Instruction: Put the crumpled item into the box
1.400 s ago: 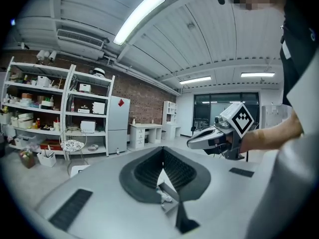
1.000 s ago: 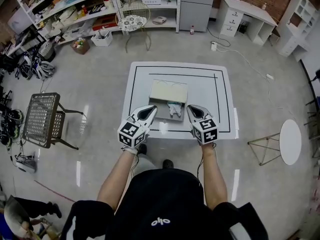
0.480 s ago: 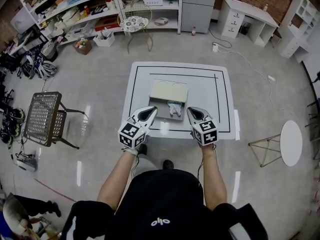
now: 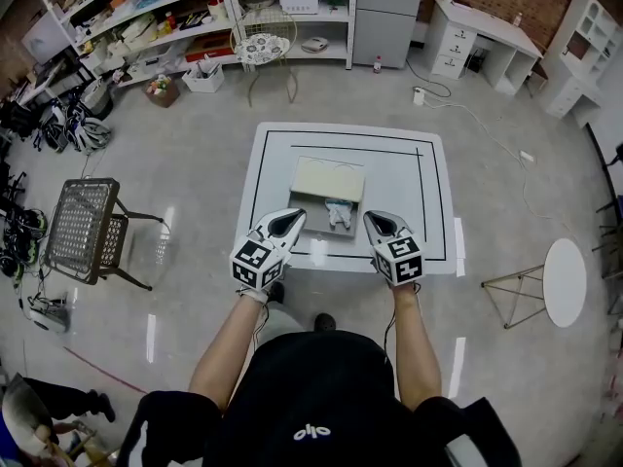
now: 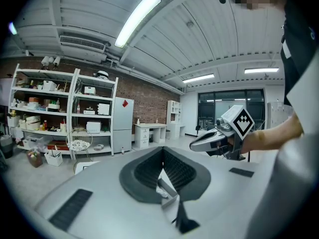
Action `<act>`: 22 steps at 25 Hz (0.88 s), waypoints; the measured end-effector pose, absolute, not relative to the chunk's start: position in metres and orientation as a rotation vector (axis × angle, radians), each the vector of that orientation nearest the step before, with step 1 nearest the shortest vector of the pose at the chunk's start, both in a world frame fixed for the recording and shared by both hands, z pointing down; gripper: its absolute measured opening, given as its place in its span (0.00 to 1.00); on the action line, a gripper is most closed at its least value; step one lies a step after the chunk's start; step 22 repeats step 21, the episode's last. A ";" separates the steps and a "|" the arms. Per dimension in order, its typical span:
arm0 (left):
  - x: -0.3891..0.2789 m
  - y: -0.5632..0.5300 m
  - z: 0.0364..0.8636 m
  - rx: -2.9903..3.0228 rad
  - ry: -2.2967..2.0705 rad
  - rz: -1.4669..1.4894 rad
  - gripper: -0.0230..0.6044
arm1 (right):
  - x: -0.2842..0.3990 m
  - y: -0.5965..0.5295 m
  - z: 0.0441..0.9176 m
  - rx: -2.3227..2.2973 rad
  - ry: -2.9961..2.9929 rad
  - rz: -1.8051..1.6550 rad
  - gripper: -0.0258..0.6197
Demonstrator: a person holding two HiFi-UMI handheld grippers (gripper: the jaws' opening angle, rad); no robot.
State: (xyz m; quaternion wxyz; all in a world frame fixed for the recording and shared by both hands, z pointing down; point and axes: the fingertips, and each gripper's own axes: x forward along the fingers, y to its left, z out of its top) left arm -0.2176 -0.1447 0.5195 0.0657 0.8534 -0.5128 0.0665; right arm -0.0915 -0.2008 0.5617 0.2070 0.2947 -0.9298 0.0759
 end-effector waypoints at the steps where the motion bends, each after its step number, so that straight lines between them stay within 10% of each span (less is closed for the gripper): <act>1: -0.218 -0.145 0.519 2.574 -1.547 0.200 0.05 | -0.091 -0.201 0.561 0.820 -2.589 0.210 0.05; 22: -0.224 -0.142 0.517 2.571 -1.562 0.179 0.05 | -0.097 -0.198 0.559 0.812 -2.593 0.198 0.05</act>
